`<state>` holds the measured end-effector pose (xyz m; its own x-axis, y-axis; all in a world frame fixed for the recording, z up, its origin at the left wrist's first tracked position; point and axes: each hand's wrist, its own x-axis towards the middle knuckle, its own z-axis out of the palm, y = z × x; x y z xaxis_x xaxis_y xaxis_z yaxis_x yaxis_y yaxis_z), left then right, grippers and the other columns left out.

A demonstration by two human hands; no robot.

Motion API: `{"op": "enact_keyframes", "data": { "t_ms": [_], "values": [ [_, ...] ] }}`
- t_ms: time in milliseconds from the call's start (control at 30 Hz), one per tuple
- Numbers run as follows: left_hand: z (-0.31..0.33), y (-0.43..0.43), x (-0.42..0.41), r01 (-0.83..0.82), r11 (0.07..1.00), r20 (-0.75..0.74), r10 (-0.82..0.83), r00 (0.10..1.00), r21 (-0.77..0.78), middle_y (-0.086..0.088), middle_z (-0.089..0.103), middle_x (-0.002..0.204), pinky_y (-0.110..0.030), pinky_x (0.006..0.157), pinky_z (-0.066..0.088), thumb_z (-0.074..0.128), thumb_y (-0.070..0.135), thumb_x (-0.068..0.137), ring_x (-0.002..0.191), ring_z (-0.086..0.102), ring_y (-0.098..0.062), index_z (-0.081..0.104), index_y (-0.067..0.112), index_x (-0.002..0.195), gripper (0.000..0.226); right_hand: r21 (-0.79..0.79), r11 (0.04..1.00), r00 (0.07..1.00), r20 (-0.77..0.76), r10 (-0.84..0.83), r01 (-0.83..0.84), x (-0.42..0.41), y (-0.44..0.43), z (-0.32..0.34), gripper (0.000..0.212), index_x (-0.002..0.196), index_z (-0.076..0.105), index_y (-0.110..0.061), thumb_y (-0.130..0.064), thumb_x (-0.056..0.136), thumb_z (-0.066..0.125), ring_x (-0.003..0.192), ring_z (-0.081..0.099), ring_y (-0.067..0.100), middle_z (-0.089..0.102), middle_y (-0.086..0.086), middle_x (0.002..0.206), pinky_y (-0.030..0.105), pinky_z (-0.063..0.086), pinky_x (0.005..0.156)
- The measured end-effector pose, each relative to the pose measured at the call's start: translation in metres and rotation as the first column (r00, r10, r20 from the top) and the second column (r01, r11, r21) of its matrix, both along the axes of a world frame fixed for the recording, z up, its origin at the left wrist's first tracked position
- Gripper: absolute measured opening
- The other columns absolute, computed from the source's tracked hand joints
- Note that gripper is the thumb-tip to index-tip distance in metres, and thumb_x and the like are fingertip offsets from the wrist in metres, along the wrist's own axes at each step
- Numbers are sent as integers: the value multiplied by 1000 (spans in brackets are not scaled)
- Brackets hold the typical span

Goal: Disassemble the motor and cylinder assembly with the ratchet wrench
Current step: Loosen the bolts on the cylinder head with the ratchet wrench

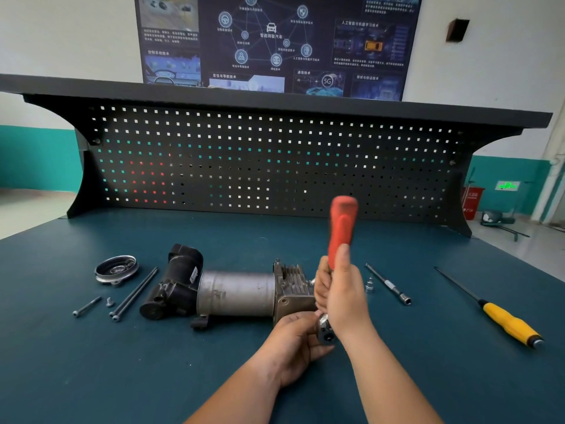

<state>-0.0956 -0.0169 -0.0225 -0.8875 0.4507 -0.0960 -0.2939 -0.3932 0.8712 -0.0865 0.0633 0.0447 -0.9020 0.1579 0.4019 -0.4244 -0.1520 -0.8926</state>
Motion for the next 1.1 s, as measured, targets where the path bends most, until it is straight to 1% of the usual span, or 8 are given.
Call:
{"op": "enact_keyframes", "data": {
  "t_ms": [67,167,300,400,633,833,967,1100],
  "values": [
    [-1,-1,0,11,1000,-15,-11,1000,4,-7,70,70,-27,62,57,47,1,93,64,68,-15,73,8,65,39,178,984,1000,-13,7,-4,-1,-7,-1,55,40,37,-25,-72,69,39,36,24,2,27,-13,39,16,21,40],
    [0,-2,0,5,1000,-25,-5,1000,-5,-9,70,74,-28,64,58,47,-1,92,66,68,-17,74,7,68,37,226,974,999,-24,37,-31,0,-10,-2,54,40,38,-26,-72,68,39,37,24,1,28,-14,40,16,21,41],
    [1,0,0,-15,999,-22,15,1000,-28,-5,70,69,-25,60,56,50,5,93,61,67,-12,71,10,67,34,-20,999,998,30,49,-49,1,1,-1,63,53,27,-18,-71,84,42,36,17,5,21,-9,43,16,17,36],
    [2,2,1,-46,998,-5,46,999,-47,-2,67,62,-20,47,50,53,15,93,51,63,-9,67,12,69,28,-252,967,999,38,33,-22,1,12,-2,59,51,28,-18,-73,69,36,34,16,7,20,-6,43,16,16,34],
    [5,2,4,-16,998,2,16,1000,-65,-6,71,70,-19,42,49,58,23,86,52,67,-14,71,10,81,20,-715,678,982,181,-60,174,0,34,-22,71,41,28,-22,-77,86,22,33,17,11,20,-6,41,16,14,36],
    [4,1,4,5,997,-8,-6,1000,-73,-9,72,73,-18,41,49,55,23,88,53,69,-18,69,10,87,20,-892,349,956,291,-43,287,-3,40,-43,68,47,23,-20,-77,85,24,31,17,12,19,-6,40,14,13,35],
    [3,2,5,15,997,-12,-16,1000,-81,-9,72,73,-19,42,49,56,24,86,53,69,-19,69,10,88,20,-886,355,953,298,-60,300,-4,40,-46,74,38,26,-21,-79,84,22,31,17,12,19,-6,38,14,14,36],
    [3,1,3,19,997,0,-19,1000,-73,-8,73,76,-20,43,50,53,22,90,55,69,-19,70,10,87,21,-834,466,954,284,-99,296,-3,34,-39,73,39,27,-22,-80,83,22,32,18,13,20,-6,39,16,14,37]
  ]
}}
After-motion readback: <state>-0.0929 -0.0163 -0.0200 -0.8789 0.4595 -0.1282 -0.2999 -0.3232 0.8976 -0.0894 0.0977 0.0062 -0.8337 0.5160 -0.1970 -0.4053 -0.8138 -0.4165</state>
